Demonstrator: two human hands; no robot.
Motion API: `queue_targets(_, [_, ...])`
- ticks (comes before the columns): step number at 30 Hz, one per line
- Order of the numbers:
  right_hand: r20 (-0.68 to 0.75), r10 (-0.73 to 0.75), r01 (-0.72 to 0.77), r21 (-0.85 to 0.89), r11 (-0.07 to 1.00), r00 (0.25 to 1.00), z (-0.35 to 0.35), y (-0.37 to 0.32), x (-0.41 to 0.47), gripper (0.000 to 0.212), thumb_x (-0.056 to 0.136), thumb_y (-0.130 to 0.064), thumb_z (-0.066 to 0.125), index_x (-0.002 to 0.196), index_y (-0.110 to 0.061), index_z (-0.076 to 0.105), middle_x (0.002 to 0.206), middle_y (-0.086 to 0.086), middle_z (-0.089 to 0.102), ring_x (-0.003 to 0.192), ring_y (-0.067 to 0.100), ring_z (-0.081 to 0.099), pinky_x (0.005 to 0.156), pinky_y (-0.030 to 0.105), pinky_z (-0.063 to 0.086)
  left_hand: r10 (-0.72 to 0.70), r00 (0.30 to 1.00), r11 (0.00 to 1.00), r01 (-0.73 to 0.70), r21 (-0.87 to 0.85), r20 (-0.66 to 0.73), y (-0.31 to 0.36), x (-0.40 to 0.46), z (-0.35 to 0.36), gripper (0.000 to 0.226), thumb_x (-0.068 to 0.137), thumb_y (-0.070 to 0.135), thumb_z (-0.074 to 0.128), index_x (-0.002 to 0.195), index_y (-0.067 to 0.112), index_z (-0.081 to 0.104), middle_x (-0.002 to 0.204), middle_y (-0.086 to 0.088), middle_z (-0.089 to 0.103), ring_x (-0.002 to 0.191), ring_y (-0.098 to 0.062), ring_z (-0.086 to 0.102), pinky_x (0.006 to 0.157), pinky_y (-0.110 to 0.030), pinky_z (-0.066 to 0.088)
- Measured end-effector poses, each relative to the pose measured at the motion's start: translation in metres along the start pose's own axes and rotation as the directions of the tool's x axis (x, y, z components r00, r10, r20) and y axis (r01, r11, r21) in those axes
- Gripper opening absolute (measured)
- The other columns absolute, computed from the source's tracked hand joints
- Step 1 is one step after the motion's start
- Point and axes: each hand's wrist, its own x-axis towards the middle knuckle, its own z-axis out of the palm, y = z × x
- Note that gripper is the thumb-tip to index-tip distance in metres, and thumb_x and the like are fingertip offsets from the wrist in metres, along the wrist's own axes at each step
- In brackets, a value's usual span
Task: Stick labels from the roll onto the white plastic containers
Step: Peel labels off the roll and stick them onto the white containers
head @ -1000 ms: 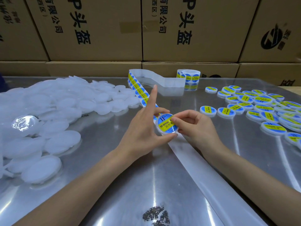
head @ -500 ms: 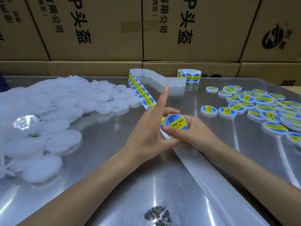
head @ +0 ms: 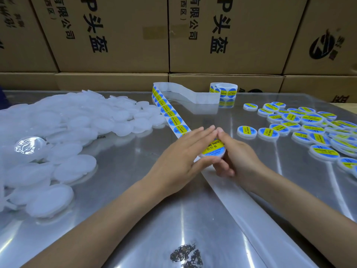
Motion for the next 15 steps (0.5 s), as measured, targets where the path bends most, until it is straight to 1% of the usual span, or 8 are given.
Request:
queue_targets(2, [-0.013, 0.009, -0.008, 0.085, 0.996, 1.000, 0.002, 0.001, 0.000, 0.069, 0.097, -0.045, 0.040, 0.034, -0.018, 0.049, 0.031, 0.004, 0.035, 0.027, 0.014, 0.027, 0.041, 0.021, 0.025, -0.024, 1.000, 1.000, 0.024, -0.008, -0.012, 0.002, 0.001, 0.001, 0.047, 0.096, 0.030, 0.046, 0.140, 0.014, 0.042, 0.148, 0.008, 0.035, 0.141, -0.011, 0.026, 0.113, -0.020, 0.020])
queue_targets(4, [-0.024, 0.016, -0.011, 0.172, 0.985, 1.000, 0.004, 0.000, 0.002, 0.065, 0.097, -0.039, 0.041, 0.036, -0.019, 0.050, 0.033, 0.003, 0.034, 0.029, 0.013, 0.027, 0.037, 0.017, 0.025, -0.022, 0.998, 0.999, 0.024, 0.032, -0.061, 0.005, 0.001, 0.001, 0.041, 0.097, 0.025, 0.046, 0.136, 0.015, 0.049, 0.144, 0.008, 0.042, 0.138, -0.010, 0.032, 0.110, -0.024, 0.029])
queue_targets(6, [-0.032, 0.031, -0.023, 0.218, 0.976, 0.999, 0.004, 0.000, 0.004, 0.053, 0.097, -0.034, 0.043, 0.047, -0.017, 0.052, 0.036, 0.002, 0.035, 0.030, 0.012, 0.028, 0.034, 0.016, 0.026, -0.030, 0.993, 0.997, 0.037, 0.065, -0.110, 0.008, 0.001, 0.003, 0.038, 0.095, 0.026, 0.046, 0.131, 0.016, 0.055, 0.139, 0.007, 0.050, 0.133, -0.011, 0.041, 0.105, -0.027, 0.038])
queue_targets(9, [-0.031, 0.043, -0.035, 0.212, 0.977, 0.999, 0.003, 0.002, 0.007, 0.041, 0.097, -0.031, 0.044, 0.062, -0.014, 0.055, 0.039, 0.001, 0.037, 0.032, 0.010, 0.032, 0.036, 0.015, 0.028, -0.013, 0.984, 0.996, 0.029, 0.088, -0.178, 0.009, 0.001, 0.007, 0.035, 0.090, 0.027, 0.053, 0.121, 0.016, 0.065, 0.129, 0.005, 0.060, 0.124, -0.013, 0.052, 0.094, -0.030, 0.049])
queue_targets(11, [-0.038, 0.038, -0.031, 0.176, 0.984, 0.999, 0.001, 0.004, 0.009, 0.042, 0.098, -0.031, 0.044, 0.063, -0.013, 0.057, 0.039, 0.000, 0.040, 0.033, 0.010, 0.033, 0.036, 0.014, 0.028, 0.059, 0.972, 0.990, -0.028, 0.139, -0.226, 0.008, 0.001, 0.009, 0.028, 0.086, 0.022, 0.061, 0.112, 0.015, 0.071, 0.119, 0.003, 0.066, 0.115, -0.014, 0.059, 0.084, -0.030, 0.055])
queue_targets(12, [-0.049, 0.037, -0.030, 0.129, 0.991, 0.998, 0.000, 0.005, 0.010, 0.046, 0.098, -0.033, 0.044, 0.059, -0.015, 0.058, 0.039, 0.001, 0.041, 0.033, 0.009, 0.035, 0.036, 0.014, 0.029, 0.105, 0.964, 0.984, -0.065, 0.166, -0.246, 0.005, 0.000, 0.010, 0.024, 0.084, 0.018, 0.065, 0.106, 0.013, 0.073, 0.113, 0.002, 0.069, 0.111, -0.014, 0.062, 0.079, -0.030, 0.056])
queue_targets(13, [-0.059, 0.029, -0.026, 0.050, 0.998, 0.998, -0.001, 0.004, 0.011, 0.051, 0.098, -0.035, 0.044, 0.052, -0.017, 0.058, 0.040, 0.001, 0.043, 0.034, 0.009, 0.036, 0.036, 0.015, 0.031, 0.144, 0.955, 0.978, -0.097, 0.186, -0.259, 0.003, -0.001, 0.011, 0.020, 0.081, 0.014, 0.069, 0.101, 0.013, 0.075, 0.108, 0.002, 0.071, 0.105, -0.014, 0.065, 0.074, -0.030, 0.058])
queue_targets(15, [-0.058, -0.023, 0.013, -0.165, 0.986, 0.998, -0.006, 0.004, 0.012, 0.059, 0.098, -0.040, 0.042, 0.045, -0.019, 0.057, 0.042, 0.000, 0.049, 0.035, 0.009, 0.039, 0.038, 0.015, 0.035, 0.165, 0.950, 0.971, -0.109, 0.213, -0.265, -0.002, -0.002, 0.011, 0.016, 0.079, 0.010, 0.073, 0.094, 0.014, 0.077, 0.099, 0.002, 0.074, 0.094, -0.015, 0.070, 0.067, -0.031, 0.059])
